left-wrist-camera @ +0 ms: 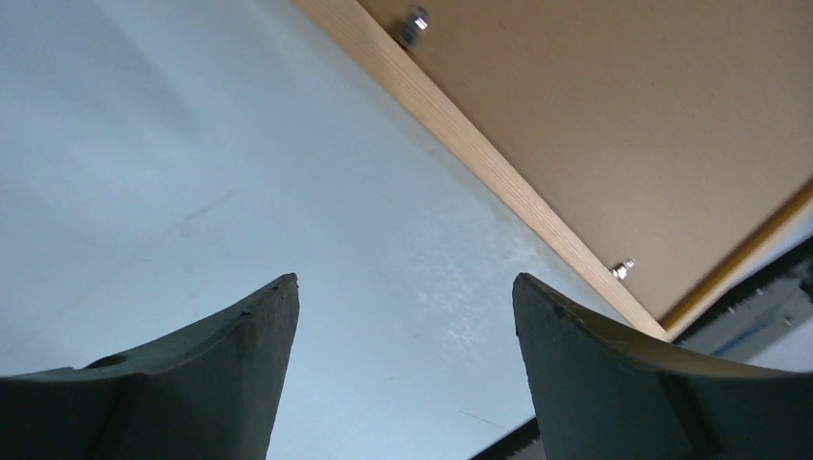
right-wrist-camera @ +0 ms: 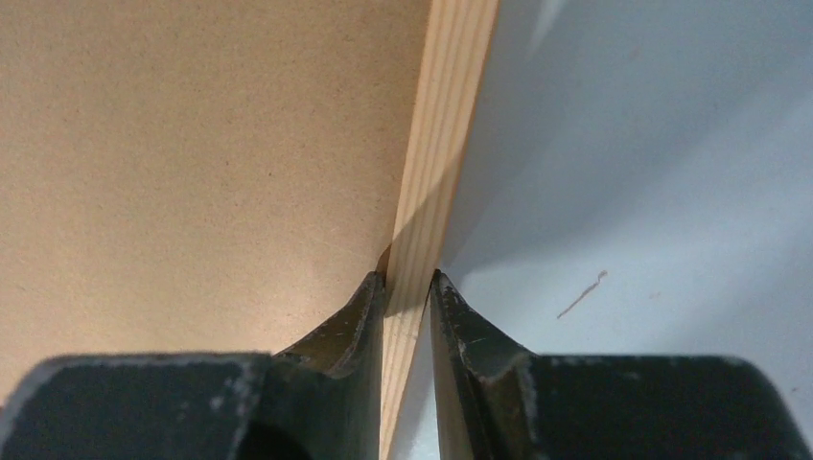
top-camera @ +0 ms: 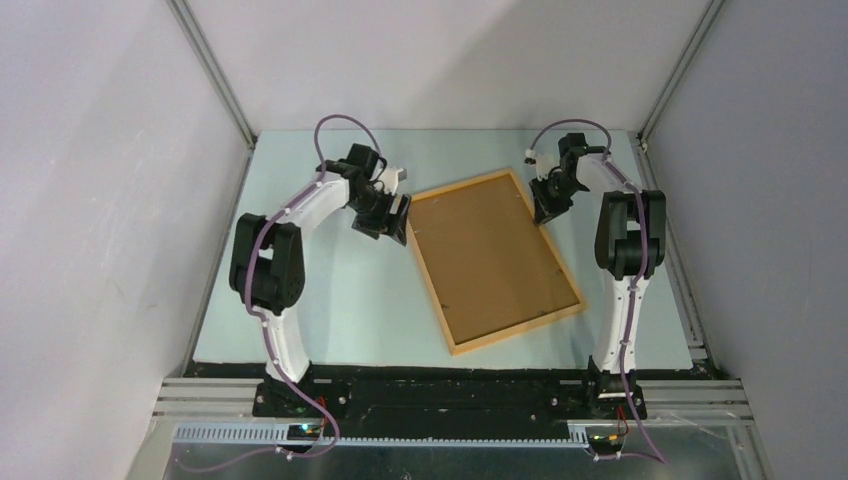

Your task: Put the photo into the frame

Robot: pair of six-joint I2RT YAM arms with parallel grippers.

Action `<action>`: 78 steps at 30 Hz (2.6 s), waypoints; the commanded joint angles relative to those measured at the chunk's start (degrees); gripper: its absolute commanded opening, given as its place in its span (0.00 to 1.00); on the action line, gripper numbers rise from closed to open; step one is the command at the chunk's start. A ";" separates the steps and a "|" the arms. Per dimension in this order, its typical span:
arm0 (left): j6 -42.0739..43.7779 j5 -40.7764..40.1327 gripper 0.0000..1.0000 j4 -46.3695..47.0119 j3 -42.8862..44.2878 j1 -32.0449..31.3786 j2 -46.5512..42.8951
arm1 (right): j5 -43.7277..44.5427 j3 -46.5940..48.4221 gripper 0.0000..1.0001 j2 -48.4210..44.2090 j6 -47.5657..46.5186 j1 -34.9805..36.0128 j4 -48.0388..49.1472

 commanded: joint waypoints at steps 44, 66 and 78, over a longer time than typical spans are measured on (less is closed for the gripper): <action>2.98 -12.87 0.67 0.05 10.80 2.16 10.71 | -9.42 10.05 0.32 4.02 -11.19 10.73 -8.98; 2.94 -10.94 0.36 0.00 8.31 3.19 11.98 | -4.68 -15.14 0.57 -20.52 -3.69 2.50 0.17; 1.10 -6.70 0.03 0.16 4.72 3.62 11.26 | -6.91 -29.41 0.63 -33.35 -1.09 -3.34 1.19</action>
